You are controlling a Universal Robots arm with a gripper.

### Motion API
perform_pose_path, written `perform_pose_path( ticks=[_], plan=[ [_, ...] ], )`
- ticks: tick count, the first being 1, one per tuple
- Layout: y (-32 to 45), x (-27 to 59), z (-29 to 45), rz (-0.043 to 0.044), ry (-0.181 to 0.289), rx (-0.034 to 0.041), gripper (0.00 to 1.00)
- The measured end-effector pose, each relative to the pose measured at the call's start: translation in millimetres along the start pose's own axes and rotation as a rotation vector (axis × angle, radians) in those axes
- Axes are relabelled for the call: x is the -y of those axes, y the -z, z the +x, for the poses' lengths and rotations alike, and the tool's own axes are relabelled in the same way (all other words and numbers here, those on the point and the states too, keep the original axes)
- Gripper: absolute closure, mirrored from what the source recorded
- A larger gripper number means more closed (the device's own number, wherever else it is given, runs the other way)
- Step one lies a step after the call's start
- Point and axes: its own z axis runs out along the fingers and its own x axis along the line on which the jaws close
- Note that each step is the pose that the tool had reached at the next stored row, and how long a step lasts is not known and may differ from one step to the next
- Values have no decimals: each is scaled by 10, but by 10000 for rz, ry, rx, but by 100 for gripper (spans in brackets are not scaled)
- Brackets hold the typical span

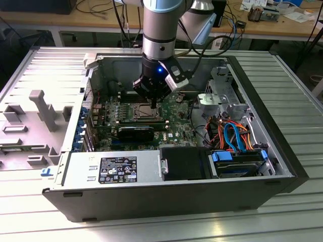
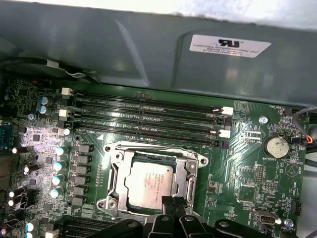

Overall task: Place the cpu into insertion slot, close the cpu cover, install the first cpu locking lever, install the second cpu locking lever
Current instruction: 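Install the first cpu locking lever, then install the second cpu locking lever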

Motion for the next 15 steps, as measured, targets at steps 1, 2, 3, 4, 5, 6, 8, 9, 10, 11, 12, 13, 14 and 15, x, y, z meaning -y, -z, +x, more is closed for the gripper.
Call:
perform_pose_path(
  ticks=[1,2,3,4,5,6,8,9,10,11,12,13,14,15],
  plan=[
    [1,0,0,1,1,-1,89],
    [0,0,0,0,0,0,89],
    [1,0,0,0,0,0,89],
    [1,0,0,0,0,0,89],
    [1,0,0,0,0,0,89],
    [1,0,0,0,0,0,89],
    [2,0,0,0,0,0,89],
    [3,0,0,0,0,0,89],
    [4,2,0,1,0,-1,89],
    [5,9,1,4,2,-3,89],
    [3,21,2,1,2,-2,89],
    [1,52,6,0,0,-1,89],
    [-1,92,11,1,0,0,89],
    [-6,139,17,1,-1,0,89]
  ],
)
